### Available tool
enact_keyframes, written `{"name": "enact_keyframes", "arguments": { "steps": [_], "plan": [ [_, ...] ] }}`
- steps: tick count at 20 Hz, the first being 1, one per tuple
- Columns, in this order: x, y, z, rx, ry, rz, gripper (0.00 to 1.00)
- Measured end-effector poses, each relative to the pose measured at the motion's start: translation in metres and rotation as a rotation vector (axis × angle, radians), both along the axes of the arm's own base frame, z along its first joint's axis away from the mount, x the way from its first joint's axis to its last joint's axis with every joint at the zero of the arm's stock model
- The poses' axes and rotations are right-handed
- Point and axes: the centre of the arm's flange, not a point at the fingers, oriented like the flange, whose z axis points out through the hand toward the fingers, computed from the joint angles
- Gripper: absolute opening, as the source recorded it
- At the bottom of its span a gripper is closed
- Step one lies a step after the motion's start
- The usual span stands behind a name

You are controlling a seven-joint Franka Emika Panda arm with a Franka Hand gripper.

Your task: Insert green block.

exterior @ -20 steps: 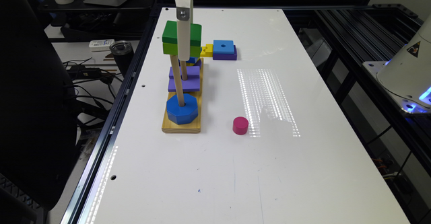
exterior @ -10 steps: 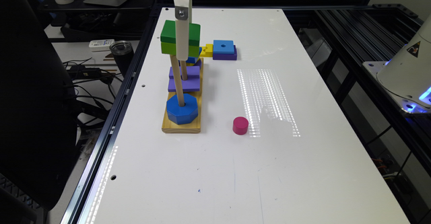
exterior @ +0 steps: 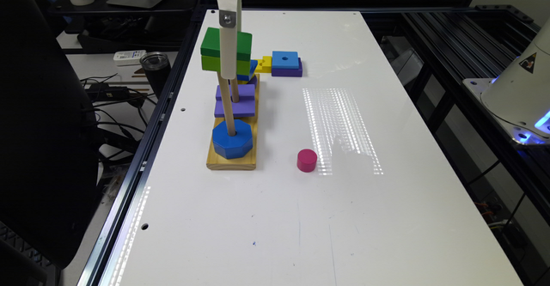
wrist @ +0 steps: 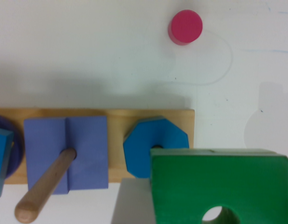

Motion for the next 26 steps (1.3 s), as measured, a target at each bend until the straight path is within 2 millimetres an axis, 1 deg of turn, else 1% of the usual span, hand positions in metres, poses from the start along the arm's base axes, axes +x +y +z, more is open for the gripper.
{"name": "enact_keyframes", "arguments": {
  "steps": [6, 12, 26],
  "plan": [
    [0.0, 0.0, 0.0, 0.0, 0.0, 0.0, 0.0],
    [0.003, 0.001, -0.011, 0.005, 0.003, 0.0, 0.0],
    [0.003, 0.001, -0.011, 0.006, 0.002, 0.0, 0.0]
  ]
}}
